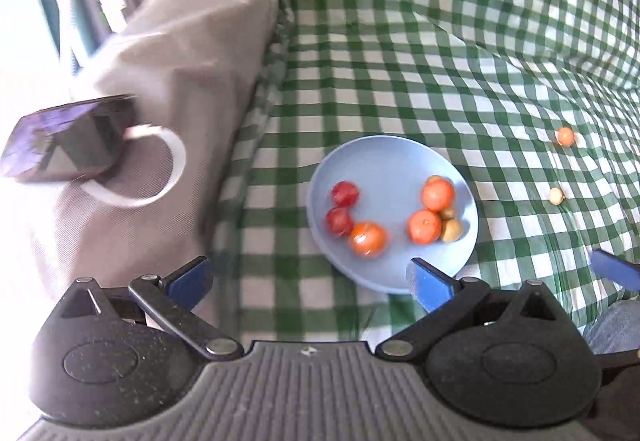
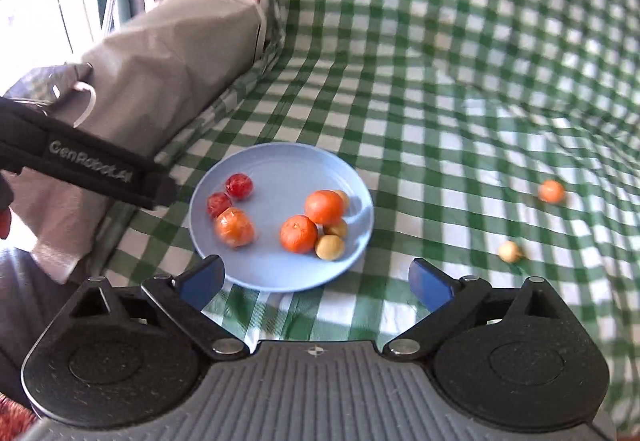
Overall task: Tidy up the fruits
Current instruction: 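Withdraw both open tools from the plate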
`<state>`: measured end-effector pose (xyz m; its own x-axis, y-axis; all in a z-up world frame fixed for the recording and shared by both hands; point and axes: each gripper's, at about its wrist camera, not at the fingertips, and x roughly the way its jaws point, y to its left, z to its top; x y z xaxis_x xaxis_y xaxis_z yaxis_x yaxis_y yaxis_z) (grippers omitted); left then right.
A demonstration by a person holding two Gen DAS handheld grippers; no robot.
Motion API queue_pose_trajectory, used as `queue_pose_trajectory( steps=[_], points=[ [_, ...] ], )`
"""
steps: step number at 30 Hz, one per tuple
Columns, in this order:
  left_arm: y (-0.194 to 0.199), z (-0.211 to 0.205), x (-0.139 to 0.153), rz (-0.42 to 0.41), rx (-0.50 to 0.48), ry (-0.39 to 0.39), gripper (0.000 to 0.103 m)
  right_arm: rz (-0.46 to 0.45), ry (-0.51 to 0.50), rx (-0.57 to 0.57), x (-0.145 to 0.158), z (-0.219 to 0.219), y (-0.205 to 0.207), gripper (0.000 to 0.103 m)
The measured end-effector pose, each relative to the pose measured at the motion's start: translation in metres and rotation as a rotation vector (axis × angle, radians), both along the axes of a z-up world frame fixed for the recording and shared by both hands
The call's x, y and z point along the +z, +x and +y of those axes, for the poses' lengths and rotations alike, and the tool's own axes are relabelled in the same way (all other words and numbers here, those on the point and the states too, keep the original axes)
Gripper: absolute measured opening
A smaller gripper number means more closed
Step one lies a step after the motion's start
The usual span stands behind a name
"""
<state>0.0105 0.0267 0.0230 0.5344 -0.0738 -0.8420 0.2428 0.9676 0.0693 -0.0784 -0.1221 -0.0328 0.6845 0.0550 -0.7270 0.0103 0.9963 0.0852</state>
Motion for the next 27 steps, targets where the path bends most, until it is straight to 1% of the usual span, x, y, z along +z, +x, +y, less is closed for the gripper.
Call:
queue_pose_trajectory(
  steps=[2,4,11,13,17,19,23,27],
  points=[
    [-0.017,0.009,0.01,-0.027,0.034,-0.019,0.103,-0.045,-0.019,-0.039,0.01,0.005,-0.022,0.1],
    [-0.033,0.013,0.018,-0.058,0.054,-0.037,0.103,-0.085,-0.037,-0.053,0.018,0.009,-0.039,0.101],
    [-0.086,0.009,0.042,-0.133,0.014,-0.018,0.103,-0.193,-0.057,-0.093,0.045,0.007,-0.088,0.102],
    [-0.097,0.006,0.047,-0.141,0.005,-0.004,0.103,-0.22,-0.053,-0.101,0.05,0.007,-0.102,0.102],
    [-0.119,0.005,0.054,-0.154,0.018,-0.003,0.103,-0.264,-0.054,-0.114,0.059,0.004,-0.128,0.102],
    [-0.128,0.004,0.055,-0.156,0.018,0.01,0.103,-0.285,-0.052,-0.12,0.063,0.003,-0.138,0.102],
    [-0.15,0.0,0.058,-0.181,-0.017,0.04,0.103,-0.324,-0.032,-0.125,0.069,0.001,-0.154,0.102],
    [-0.161,0.005,0.061,-0.197,-0.015,0.032,0.103,-0.339,-0.011,-0.12,0.072,0.003,-0.164,0.102]
  ],
)
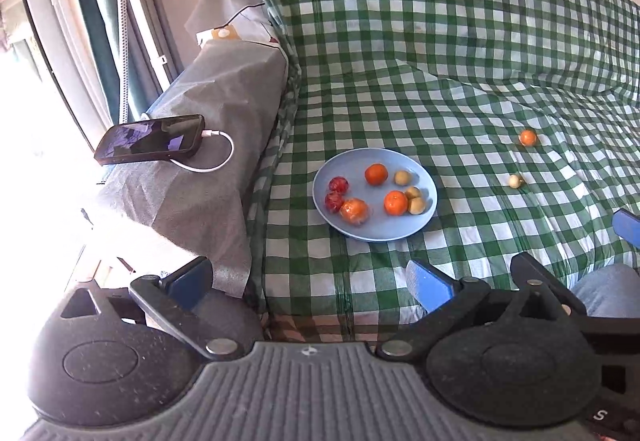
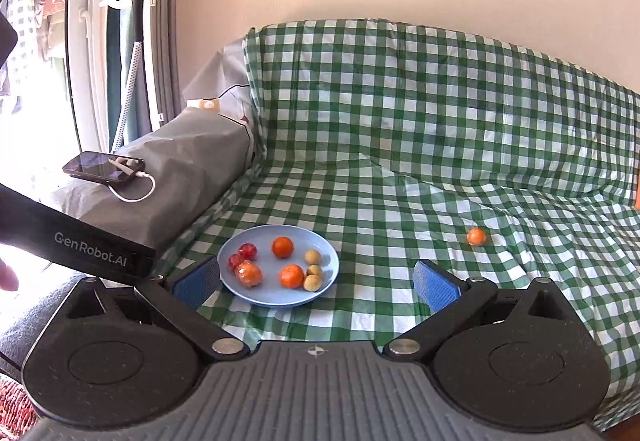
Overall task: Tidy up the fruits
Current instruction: 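Withdraw both open tools from the plate, then grasp a tan fruit with left tool while right tool grasps a small orange fruit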
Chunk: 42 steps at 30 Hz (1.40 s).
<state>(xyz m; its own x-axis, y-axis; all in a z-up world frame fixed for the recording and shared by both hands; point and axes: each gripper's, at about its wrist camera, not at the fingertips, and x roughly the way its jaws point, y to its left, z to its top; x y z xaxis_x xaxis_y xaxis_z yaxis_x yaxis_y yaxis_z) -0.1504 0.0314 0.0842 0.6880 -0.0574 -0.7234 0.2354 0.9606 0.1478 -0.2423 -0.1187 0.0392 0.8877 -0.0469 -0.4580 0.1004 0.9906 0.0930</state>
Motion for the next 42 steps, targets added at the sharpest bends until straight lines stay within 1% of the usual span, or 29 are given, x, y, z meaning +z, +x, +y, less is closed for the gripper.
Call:
queue_pose_trajectory(
  steps=[5,9,15,20,24,28,31,33,36,39,42],
  points=[
    [0.002,0.003,0.0,0.002,0.002,-0.015,0.103,-0.014,0.015,-0.005,0.003,0.003,-0.007,0.102],
    [0.008,-0.004,-0.006,0.017,-0.008,-0.007,0.103,0.002,0.04,-0.027,-0.001,-0.002,-0.005,0.102],
    [0.026,-0.016,-0.023,0.069,-0.041,-0.004,0.103,0.064,0.1,-0.075,-0.017,-0.016,0.008,0.102],
    [0.051,-0.033,-0.034,0.101,-0.06,-0.001,0.103,0.133,0.146,-0.104,-0.034,-0.03,0.028,0.102],
    [0.075,-0.056,-0.037,0.118,-0.081,-0.031,0.103,0.173,0.168,-0.127,-0.045,-0.048,0.044,0.102],
    [0.1,-0.096,-0.045,0.133,-0.118,-0.055,0.103,0.177,0.133,-0.195,-0.049,-0.091,0.06,0.102],
    [0.118,-0.138,-0.059,0.149,-0.187,-0.07,0.103,0.192,0.1,-0.243,-0.055,-0.139,0.076,0.102],
    [0.13,-0.171,-0.076,0.179,-0.246,-0.065,0.103,0.201,0.08,-0.27,-0.06,-0.173,0.09,0.102],
    [0.15,-0.22,-0.107,0.221,-0.327,-0.035,0.103,0.215,0.048,-0.264,-0.076,-0.222,0.116,0.102],
    [0.169,-0.265,-0.139,0.238,-0.397,0.001,0.103,0.239,0.014,-0.237,-0.103,-0.259,0.153,0.102],
    [0.189,-0.302,-0.17,0.256,-0.452,0.038,0.103,0.267,0.028,-0.202,-0.134,-0.29,0.194,0.102]
  ],
)
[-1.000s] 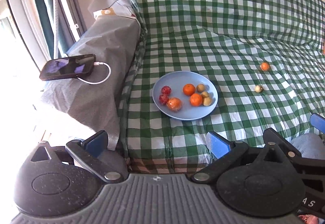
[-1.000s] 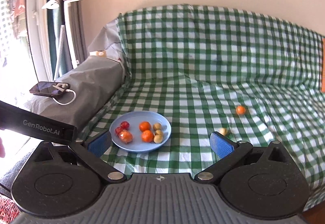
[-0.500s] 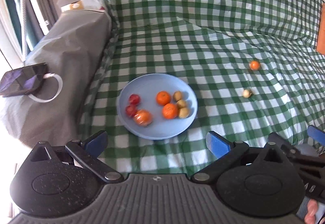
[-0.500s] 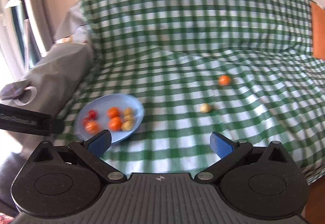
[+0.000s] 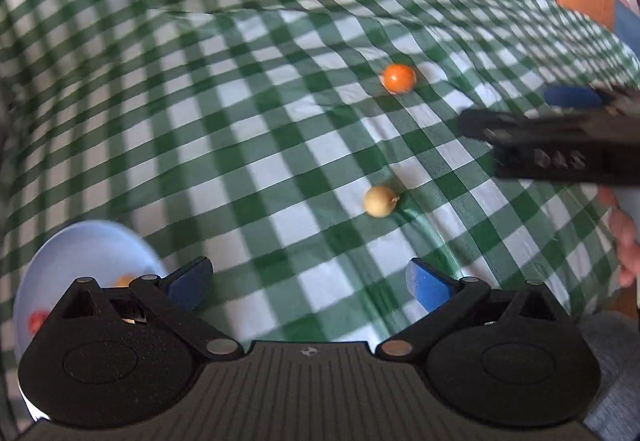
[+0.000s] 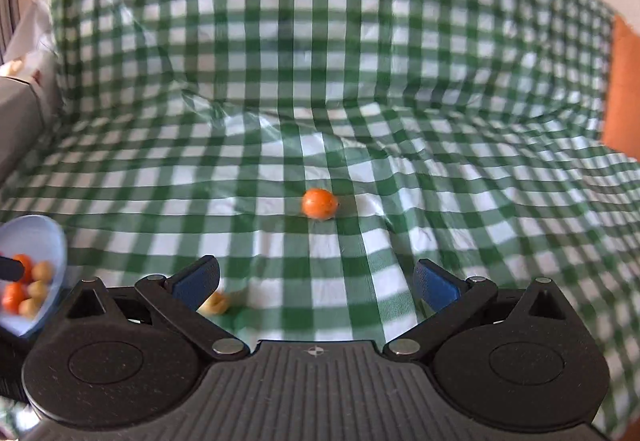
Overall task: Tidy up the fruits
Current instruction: 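Grasp a tan fruit with left tool while right tool grasps a small orange fruit, then carry both fruits to the blue plate and open both tools to release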
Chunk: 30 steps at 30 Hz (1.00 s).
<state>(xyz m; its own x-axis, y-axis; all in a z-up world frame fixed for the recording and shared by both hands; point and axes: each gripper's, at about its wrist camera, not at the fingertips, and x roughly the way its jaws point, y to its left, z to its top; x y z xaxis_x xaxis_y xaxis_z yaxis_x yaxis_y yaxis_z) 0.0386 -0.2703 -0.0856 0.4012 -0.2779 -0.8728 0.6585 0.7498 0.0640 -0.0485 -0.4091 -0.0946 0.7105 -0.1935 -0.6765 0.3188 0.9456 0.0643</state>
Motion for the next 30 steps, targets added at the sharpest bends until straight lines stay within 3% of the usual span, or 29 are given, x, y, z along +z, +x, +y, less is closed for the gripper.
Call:
queue_pose_trajectory(
  steps=[7,11,14,15,16,17,18,20,25,30],
  points=[
    [0.037,-0.046,-0.049,0.033,-0.059,0.023,0.103,0.037,0.011,0.076,-0.069,-0.038,0.091,0.102],
    [0.041,-0.057,-0.063,0.03,-0.09,0.033,0.103,0.087,0.063,0.043,-0.108,-0.056,0.126,0.102],
    [0.039,-0.054,-0.064,0.024,-0.097,0.006,0.101,0.019,0.082,0.035,-0.119,-0.065,0.131,0.102],
    [0.038,-0.053,-0.063,0.026,-0.104,-0.01,0.091,0.014,0.07,0.041,-0.119,-0.063,0.131,0.102],
    [0.034,-0.052,-0.06,0.015,-0.112,-0.029,0.072,0.013,0.067,0.043,-0.119,-0.063,0.131,0.1],
    [0.032,-0.053,-0.056,0.006,-0.128,-0.035,0.059,0.003,0.067,0.048,-0.118,-0.063,0.129,0.085],
    [0.03,-0.055,-0.053,0.012,-0.149,-0.038,0.027,-0.015,0.065,0.057,-0.116,-0.06,0.126,0.058],
    [0.028,-0.06,-0.049,0.033,-0.154,-0.024,0.028,-0.014,0.087,0.053,-0.108,-0.06,0.127,0.041],
    [0.017,-0.049,-0.024,-0.006,-0.135,-0.04,0.028,0.001,0.072,-0.014,-0.091,-0.06,0.114,0.041],
    [0.0,-0.003,0.026,-0.031,-0.075,-0.08,0.028,-0.042,0.044,-0.049,-0.041,-0.054,0.076,0.041]
  ],
)
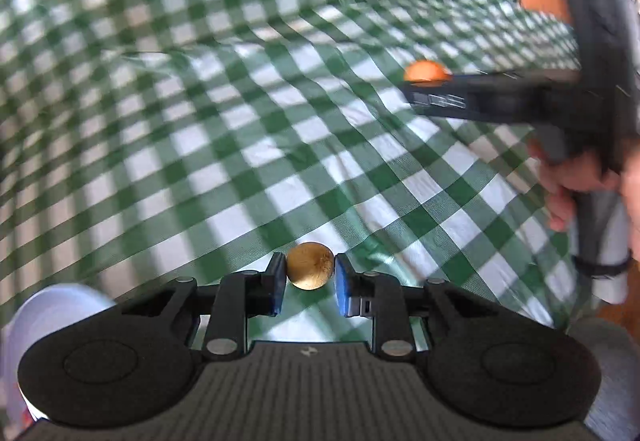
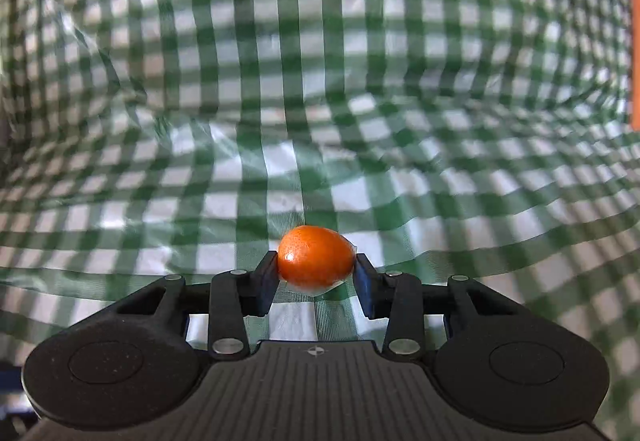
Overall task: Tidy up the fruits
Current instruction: 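Carry both fruits to the blue plate and open both tools to release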
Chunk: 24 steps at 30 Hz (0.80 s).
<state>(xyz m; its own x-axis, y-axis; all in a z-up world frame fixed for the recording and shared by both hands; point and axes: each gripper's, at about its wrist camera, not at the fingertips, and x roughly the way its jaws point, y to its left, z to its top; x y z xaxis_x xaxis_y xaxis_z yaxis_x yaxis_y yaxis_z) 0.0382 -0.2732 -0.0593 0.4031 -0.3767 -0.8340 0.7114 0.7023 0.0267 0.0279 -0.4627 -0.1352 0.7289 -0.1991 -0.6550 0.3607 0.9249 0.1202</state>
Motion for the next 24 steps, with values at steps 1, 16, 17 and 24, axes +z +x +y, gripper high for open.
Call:
queue_pose_trajectory(
  steps=[1,16,17,24],
  points=[
    [-0.004,0.013,0.011,0.002,0.02,-0.006,0.028,-0.01,-0.011,-0.002,0.013,0.005,-0.011,0.041],
    [-0.092,0.23,0.104,-0.007,0.341,0.034,0.028,-0.146,0.105,0.25,0.135,0.21,-0.163,0.041],
    [-0.096,0.241,0.105,-0.005,0.358,0.033,0.028,-0.14,0.129,0.278,0.138,0.225,-0.168,0.042],
    [-0.124,0.3,0.114,-0.032,0.417,-0.013,0.028,-0.084,0.075,0.478,0.15,0.315,-0.197,0.042]
  ],
)
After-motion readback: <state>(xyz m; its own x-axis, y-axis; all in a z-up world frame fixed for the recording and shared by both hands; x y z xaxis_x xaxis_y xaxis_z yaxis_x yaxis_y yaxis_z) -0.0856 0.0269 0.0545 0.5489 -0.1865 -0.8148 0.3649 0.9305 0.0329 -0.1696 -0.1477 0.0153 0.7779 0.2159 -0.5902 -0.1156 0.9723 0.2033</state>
